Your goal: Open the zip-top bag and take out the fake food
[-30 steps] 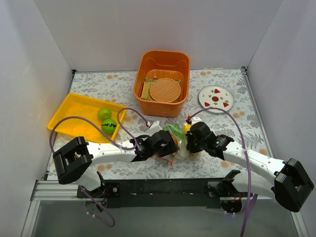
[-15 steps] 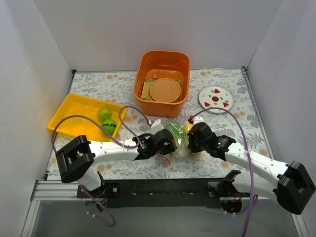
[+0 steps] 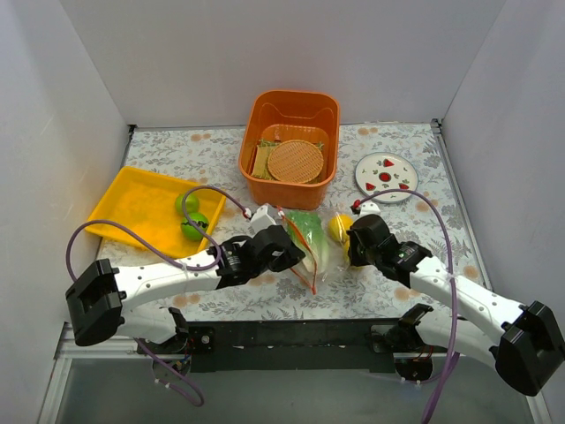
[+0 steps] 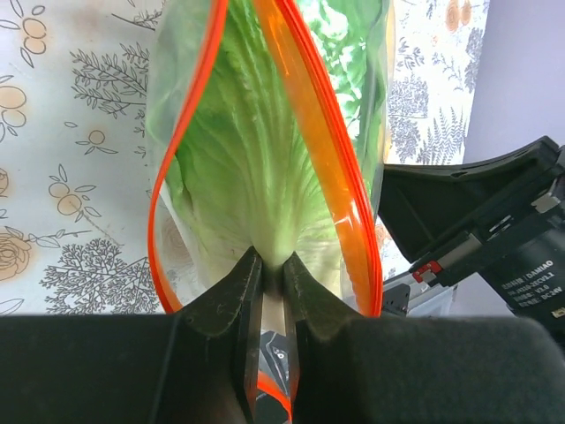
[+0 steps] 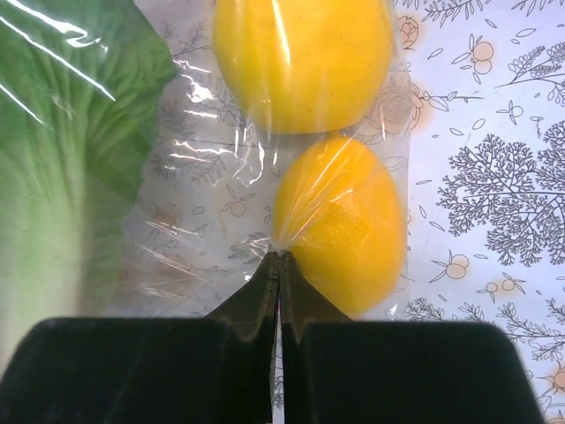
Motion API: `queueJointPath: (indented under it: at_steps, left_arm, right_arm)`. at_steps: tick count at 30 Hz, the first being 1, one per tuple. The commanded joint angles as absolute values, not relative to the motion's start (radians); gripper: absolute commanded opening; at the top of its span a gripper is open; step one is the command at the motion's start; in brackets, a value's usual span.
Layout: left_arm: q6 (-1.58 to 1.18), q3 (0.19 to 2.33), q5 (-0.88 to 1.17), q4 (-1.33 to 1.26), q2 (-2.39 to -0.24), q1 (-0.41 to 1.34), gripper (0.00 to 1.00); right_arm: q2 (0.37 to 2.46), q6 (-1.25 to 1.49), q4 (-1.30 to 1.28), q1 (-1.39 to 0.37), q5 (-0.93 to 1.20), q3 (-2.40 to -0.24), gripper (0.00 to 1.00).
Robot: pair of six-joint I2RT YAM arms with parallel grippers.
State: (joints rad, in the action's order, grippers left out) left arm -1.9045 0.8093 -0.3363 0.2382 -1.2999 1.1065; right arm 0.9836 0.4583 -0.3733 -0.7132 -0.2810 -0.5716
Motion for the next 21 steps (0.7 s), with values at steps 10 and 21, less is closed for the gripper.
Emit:
queueJointPath:
  at_steps: [10, 21]
  left_arm:
    - [-1.936, 0.752, -0.242, 0.215, -1.238, 1.049, 0.06]
    - [-1.954, 0.744, -0.210, 0.250, -1.206, 1.037, 0.06]
  right_arm:
    - [0.793, 0.416, -0.354, -0.853, -0.215, -0.595, 0.47]
    - [0.882, 0.557, -0.196, -0.917, -0.228, -0.451, 0.48]
